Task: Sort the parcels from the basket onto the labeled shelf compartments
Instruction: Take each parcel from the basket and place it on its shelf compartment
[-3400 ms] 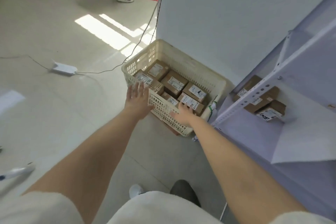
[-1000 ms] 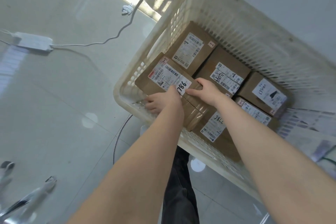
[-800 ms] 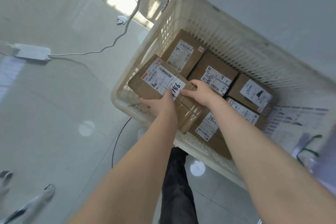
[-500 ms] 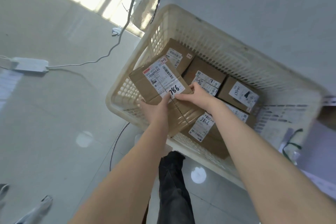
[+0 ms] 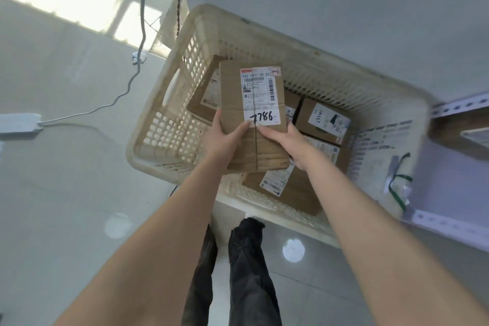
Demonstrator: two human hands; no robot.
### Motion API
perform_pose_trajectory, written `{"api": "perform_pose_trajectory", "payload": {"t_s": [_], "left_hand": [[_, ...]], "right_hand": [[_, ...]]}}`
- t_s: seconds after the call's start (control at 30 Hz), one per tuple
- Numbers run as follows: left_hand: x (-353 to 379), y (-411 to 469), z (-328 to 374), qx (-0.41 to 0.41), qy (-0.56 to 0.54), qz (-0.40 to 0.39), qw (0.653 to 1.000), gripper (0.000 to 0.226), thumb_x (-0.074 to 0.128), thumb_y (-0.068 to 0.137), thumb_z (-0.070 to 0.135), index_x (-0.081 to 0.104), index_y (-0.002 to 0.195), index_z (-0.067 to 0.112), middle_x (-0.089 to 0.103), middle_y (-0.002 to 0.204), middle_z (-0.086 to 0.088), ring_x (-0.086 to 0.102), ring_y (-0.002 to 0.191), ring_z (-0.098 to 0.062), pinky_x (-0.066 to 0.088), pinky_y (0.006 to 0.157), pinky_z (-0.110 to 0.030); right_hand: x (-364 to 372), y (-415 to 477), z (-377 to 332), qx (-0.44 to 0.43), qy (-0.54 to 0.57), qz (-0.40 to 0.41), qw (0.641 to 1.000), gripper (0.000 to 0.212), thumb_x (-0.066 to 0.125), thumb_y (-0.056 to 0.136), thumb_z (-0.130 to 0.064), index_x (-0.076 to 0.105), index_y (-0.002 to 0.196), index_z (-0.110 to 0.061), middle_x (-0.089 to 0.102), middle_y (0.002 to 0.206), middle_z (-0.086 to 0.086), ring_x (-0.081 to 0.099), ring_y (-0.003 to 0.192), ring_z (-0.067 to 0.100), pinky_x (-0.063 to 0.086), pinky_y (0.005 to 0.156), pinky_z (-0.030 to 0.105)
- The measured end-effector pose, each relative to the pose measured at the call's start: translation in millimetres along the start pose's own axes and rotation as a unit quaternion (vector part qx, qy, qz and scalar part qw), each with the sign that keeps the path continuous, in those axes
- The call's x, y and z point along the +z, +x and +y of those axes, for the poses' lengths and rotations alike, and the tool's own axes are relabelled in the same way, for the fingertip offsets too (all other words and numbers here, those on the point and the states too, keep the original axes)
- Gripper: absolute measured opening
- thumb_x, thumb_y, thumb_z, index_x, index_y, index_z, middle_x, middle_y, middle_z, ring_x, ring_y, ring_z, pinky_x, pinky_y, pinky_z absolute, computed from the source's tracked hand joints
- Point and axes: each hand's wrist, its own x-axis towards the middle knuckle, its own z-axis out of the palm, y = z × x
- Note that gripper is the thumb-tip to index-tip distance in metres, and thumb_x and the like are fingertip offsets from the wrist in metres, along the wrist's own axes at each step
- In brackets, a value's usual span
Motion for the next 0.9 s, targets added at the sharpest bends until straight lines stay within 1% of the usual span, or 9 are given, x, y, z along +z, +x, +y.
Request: {"api": "perform_pose_trajectory", "payload": {"t_s": [0.1,0.23,0.33,0.43,0.53,0.63,0.7,0.83,0.9], "left_hand": [[1,-7,2,0.009,-0.021,-0.033,0.999,0.08,0.078,0.063,0.057,0.046,0.134,0.039,0.066,0.119,0.011,0.064,0.109,-0.015,0.053,0.094,-0.045],[-4,-26,20,0.026,-0.036,-0.079,0.996,0.071,0.078,0.075,0.044,0.045,0.137,0.033,0.065,0.12,0.008,0.064,0.108,-0.014,0.054,0.092,-0.044],[-11,-51,48,0.048,-0.011,-0.119,0.992,0.066,0.077,0.077,0.041,0.046,0.134,0.032,0.064,0.119,0.006,0.064,0.109,-0.018,0.053,0.093,-0.047],[-17,-88,86,0.077,0.028,-0.157,0.984,0.062,0.074,0.08,0.04,0.044,0.134,0.033,0.063,0.117,0.007,0.063,0.108,-0.019,0.052,0.094,-0.048],[-21,-132,124,0.097,0.052,-0.188,0.976,0.07,0.075,0.077,0.045,0.042,0.138,0.033,0.063,0.117,0.005,0.063,0.107,-0.021,0.053,0.093,-0.049],[-22,-177,158,0.131,0.064,-0.204,0.968,0.074,0.076,0.072,0.05,0.043,0.136,0.034,0.063,0.118,0.005,0.062,0.108,-0.021,0.052,0.094,-0.048],[-22,-206,175,0.156,0.071,-0.214,0.962,0.069,0.074,0.078,0.046,0.043,0.137,0.032,0.062,0.117,0.007,0.061,0.109,-0.02,0.051,0.096,-0.046],[-15,-263,192,0.199,0.094,-0.235,0.947,0.066,0.072,0.081,0.043,0.042,0.138,0.03,0.061,0.112,0.01,0.06,0.107,-0.018,0.049,0.097,-0.047],[-8,-286,197,0.217,0.101,-0.254,0.937,0.065,0.072,0.081,0.043,0.041,0.137,0.033,0.061,0.114,0.009,0.06,0.107,-0.019,0.05,0.096,-0.048]], "right_hand": [[1,-10,0,-0.026,0.02,0.036,0.999,0.063,0.078,0.08,-0.038,0.047,0.134,-0.031,0.066,0.117,-0.01,0.063,0.109,0.014,0.049,0.1,0.042],[5,-42,-9,-0.054,0.036,0.079,0.995,0.057,0.072,0.085,-0.04,0.045,0.135,-0.029,0.061,0.106,-0.02,0.059,0.098,0.001,0.046,0.097,0.032],[14,-84,-20,-0.075,0.061,0.115,0.989,0.068,0.074,0.082,-0.044,0.044,0.14,-0.026,0.061,0.114,-0.016,0.058,0.104,0.004,0.047,0.089,0.027],[25,-142,-40,-0.091,0.086,0.146,0.981,0.078,0.076,0.076,-0.053,0.042,0.141,-0.027,0.059,0.122,-0.013,0.056,0.115,0.009,0.045,0.095,0.03],[31,-202,-64,-0.132,0.1,0.167,0.972,0.06,0.07,0.086,-0.042,0.045,0.138,-0.025,0.057,0.107,-0.021,0.053,0.096,-0.003,0.04,0.09,0.025],[37,-261,-87,-0.171,0.105,0.215,0.956,0.058,0.071,0.086,-0.04,0.046,0.138,-0.028,0.06,0.12,-0.014,0.056,0.112,0.009,0.04,0.108,0.039],[40,-295,-95,-0.201,0.104,0.239,0.944,0.057,0.072,0.085,-0.042,0.048,0.136,-0.032,0.06,0.127,-0.012,0.053,0.122,0.014,0.037,0.112,0.044],[37,-358,-89,-0.236,0.123,0.267,0.926,0.059,0.069,0.087,-0.042,0.044,0.14,-0.032,0.055,0.122,-0.018,0.046,0.124,0.008,0.031,0.104,0.028],[31,-380,-81,-0.252,0.146,0.27,0.918,0.053,0.07,0.087,-0.04,0.046,0.135,-0.034,0.057,0.121,-0.02,0.048,0.124,0.007,0.032,0.101,0.026]]}}
